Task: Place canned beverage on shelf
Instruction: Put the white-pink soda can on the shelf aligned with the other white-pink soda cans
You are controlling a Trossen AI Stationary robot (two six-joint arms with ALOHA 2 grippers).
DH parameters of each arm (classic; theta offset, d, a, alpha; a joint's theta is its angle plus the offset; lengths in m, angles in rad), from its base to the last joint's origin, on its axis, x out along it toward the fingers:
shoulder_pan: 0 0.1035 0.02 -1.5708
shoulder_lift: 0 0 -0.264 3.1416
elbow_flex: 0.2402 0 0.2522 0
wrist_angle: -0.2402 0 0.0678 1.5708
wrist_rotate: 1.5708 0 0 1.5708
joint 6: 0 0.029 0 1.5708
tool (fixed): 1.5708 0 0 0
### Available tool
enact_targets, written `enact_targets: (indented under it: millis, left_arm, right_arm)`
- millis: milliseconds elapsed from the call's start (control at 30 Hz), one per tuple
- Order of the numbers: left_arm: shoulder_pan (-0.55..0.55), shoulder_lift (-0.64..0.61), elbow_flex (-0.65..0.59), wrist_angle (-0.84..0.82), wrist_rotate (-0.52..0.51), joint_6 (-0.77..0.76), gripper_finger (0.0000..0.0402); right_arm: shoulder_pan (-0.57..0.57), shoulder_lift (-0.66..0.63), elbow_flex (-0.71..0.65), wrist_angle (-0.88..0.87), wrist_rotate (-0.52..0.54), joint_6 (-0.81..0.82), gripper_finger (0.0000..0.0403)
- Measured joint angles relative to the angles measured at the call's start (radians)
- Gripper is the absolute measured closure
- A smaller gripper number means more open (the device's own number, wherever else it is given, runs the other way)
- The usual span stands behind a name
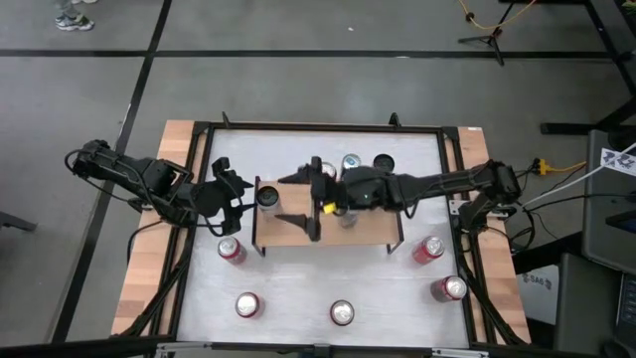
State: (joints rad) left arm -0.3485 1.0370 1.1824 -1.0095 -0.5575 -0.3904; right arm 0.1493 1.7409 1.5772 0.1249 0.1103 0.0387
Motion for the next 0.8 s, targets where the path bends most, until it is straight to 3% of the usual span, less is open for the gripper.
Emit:
enact_targets:
  millis: [500, 667, 800]
  left_arm:
    - [0.0, 0.0, 0.0, 0.001, 0.001, 0.0, 0.0172]
    - [0.0, 0.0, 0.0, 0.001, 0.001, 0.0, 0.0172]
    - [0.0, 0.0, 0.0, 0.001, 0.001, 0.0, 0.0172]
  right_arm:
    - [-0.026, 0.094, 0.001, 0.049, -0.015, -0.022, 0.0017]
    - [-0.026, 0.113, 0.0, 0.056, 0.074, -0.04, 0.0017]
    - [-0.026, 0.111, 0.0, 0.061, 0.064, -0.055, 0.0017]
